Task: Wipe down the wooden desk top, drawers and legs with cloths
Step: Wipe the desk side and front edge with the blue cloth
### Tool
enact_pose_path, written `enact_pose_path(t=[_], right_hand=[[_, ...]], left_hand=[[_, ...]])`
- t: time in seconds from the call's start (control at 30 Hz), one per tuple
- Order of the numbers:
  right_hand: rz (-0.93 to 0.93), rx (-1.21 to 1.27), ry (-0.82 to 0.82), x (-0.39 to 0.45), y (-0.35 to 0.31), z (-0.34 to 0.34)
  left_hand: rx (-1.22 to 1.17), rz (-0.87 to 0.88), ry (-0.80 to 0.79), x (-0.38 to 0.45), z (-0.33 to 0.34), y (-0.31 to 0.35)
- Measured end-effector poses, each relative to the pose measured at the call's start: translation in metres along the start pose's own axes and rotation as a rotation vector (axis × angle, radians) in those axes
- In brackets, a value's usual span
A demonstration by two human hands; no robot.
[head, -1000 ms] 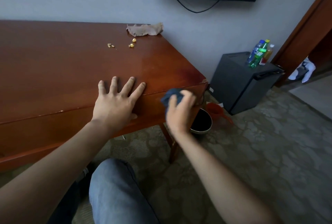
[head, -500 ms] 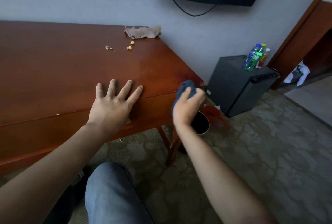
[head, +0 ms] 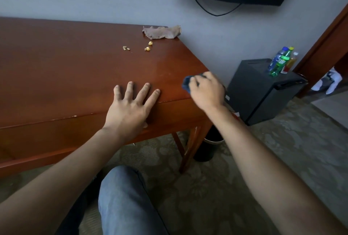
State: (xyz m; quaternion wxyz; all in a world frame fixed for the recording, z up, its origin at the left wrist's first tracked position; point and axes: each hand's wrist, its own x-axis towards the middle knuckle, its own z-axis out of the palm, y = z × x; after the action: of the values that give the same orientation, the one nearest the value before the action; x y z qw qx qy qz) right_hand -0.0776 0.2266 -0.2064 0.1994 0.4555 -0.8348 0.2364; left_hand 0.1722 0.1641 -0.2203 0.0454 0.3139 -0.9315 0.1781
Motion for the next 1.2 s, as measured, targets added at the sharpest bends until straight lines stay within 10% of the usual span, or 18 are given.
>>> enact_pose_path(t=[0.27,0.53,0.7,0.93,1.2], right_hand=[[-0.546,0.263,-0.208,-0.042,-0.117,-0.002],[-0.205,0.125,-0.088,-0.022,-0.032,0.001],[-0.516,0.169,0.087,-0.085,-0.154,0.015],[-0.846,0.197,0.093,-0.148,-0.337,0.033],[-1.018,0.334,0.173,-0.156,-0.331,0.032]], left_hand=[[-0.467,-0.194,0.592,-0.095,0.021,0.004],[-0.147,-0.59,0.311,-0.173,0.027,-0.123],[-0.222,-0.514,0.211,-0.186,0.029,-0.151],[-0.676,-0.616,0.481,-0.223,0.009,-0.165],[-0.31,-0.489,0.294,-0.25,0.032,-0.178]])
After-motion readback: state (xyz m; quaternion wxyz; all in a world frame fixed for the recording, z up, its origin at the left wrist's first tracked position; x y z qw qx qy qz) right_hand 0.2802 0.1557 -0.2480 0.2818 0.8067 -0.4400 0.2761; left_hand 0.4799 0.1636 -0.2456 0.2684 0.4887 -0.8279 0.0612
